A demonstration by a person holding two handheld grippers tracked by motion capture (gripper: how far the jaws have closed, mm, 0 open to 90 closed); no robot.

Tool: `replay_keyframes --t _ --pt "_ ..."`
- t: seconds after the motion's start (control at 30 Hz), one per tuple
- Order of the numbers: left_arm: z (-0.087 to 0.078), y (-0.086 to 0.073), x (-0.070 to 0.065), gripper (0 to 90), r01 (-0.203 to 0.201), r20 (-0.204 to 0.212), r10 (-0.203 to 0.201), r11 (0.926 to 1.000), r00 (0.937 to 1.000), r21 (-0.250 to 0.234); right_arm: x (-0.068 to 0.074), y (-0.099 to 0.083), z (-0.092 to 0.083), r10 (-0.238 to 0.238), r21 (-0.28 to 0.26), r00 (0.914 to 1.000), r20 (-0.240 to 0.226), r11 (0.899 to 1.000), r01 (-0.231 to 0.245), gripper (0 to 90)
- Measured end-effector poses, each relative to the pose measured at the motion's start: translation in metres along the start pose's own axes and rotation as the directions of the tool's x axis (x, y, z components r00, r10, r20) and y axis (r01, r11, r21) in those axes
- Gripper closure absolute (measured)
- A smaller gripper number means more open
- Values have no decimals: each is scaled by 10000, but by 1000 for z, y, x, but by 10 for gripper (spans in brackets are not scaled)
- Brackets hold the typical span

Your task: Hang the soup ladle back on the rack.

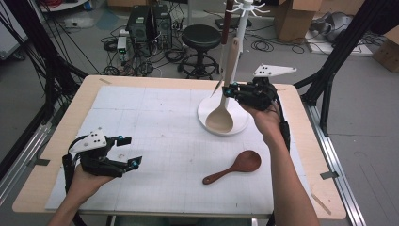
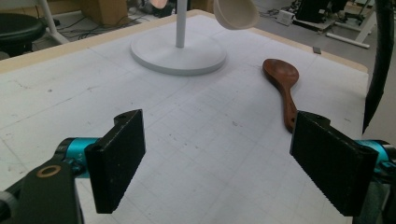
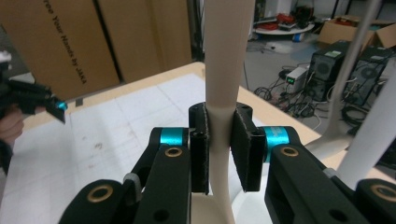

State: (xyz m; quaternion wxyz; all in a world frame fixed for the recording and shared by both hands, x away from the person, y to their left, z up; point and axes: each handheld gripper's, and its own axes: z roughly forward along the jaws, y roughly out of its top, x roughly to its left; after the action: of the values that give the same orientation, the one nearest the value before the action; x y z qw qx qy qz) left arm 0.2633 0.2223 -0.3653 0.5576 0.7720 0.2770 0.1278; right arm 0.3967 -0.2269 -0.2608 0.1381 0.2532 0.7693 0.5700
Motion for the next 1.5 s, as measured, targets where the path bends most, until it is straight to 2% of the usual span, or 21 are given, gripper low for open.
replay_keyframes --t 0.43,0.63,0.97,1.5 --pt "-1 0 0 186 59 32 -59 10000 10000 -54 -15 33 -3 26 -184 9982 605 9998 -15 785" --pt "-2 0 0 186 68 59 -67 10000 10000 -64 -18 40 0 59 -87 9971 760 9999 -52 785" --pt "-2 0 0 186 64 79 -64 9999 9999 -79 -23 42 2 199 32 9960 874 9998 -203 785" --pt "-1 0 -1 185 120 121 -118 9999 9999 -120 -33 40 6 533 153 9899 1313 9983 -558 784"
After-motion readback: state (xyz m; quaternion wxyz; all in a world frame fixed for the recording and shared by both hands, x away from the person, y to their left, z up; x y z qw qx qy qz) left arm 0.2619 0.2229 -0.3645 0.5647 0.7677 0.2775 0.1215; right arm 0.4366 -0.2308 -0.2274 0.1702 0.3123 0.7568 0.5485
